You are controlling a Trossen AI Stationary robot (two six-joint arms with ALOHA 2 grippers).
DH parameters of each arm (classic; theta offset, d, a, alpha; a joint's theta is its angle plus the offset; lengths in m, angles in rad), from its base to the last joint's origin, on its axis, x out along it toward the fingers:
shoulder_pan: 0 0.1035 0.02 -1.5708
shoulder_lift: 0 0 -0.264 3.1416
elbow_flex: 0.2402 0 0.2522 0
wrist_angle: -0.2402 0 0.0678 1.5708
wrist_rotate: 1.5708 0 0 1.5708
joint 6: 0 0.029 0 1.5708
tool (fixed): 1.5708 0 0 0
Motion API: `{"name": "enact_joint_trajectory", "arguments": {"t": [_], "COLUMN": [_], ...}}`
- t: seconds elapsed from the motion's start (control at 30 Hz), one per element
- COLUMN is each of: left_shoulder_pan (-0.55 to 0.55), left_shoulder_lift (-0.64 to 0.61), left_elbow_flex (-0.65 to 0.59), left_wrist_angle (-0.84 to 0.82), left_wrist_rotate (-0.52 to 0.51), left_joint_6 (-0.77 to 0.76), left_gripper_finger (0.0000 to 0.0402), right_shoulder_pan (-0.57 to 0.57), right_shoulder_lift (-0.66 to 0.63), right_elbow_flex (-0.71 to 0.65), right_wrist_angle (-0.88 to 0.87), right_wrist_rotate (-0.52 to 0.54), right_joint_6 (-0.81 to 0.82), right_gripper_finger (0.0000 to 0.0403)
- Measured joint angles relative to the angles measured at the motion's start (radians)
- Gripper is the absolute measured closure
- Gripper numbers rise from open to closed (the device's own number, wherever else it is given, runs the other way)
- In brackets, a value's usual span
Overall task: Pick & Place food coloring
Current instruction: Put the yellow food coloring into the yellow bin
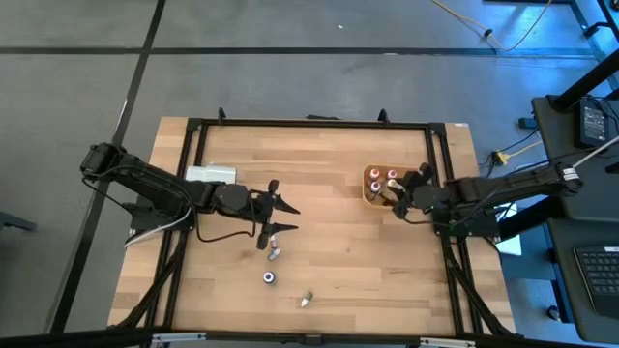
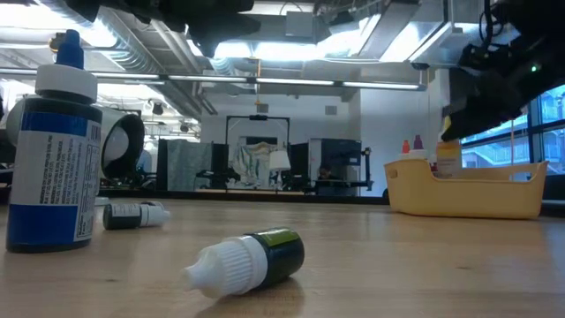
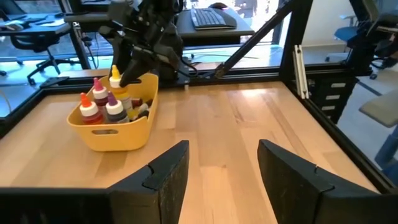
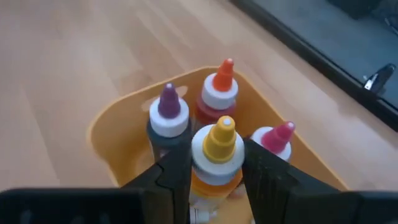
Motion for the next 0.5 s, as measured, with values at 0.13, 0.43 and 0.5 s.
{"name": "enact_joint_trajectory", "arguments": {"t": [0.13, 0.43, 0.5], "left_shoulder_pan": [0.0, 0.0, 0.0], "left_shoulder_lift": [0.0, 0.0, 0.0], "left_elbow_flex": [0.0, 0.0, 0.0], "left_wrist_angle": [-0.003, -0.004, -0.005], "left_wrist_rotate": [0.0, -0.001, 0.0], "left_joint_6": [0.0, 0.0, 0.0], "left_gripper_finger": [0.0218, 0.022, 0.0218], "right_shoulder_pan": [0.0, 0.0, 0.0], "right_shoulder_lift": [0.0, -0.002, -0.001], "right_elbow_flex": [-0.055, -0.139, -0.129], "right_wrist_angle": [0.105, 0.238, 0.223], "right_wrist_rotate": [0.022, 0.037, 0.033], "right_joint_6": [-0.01, -0.007, -0.012], "right_gripper_finger": [0.0279, 0.0279, 0.0279]}}
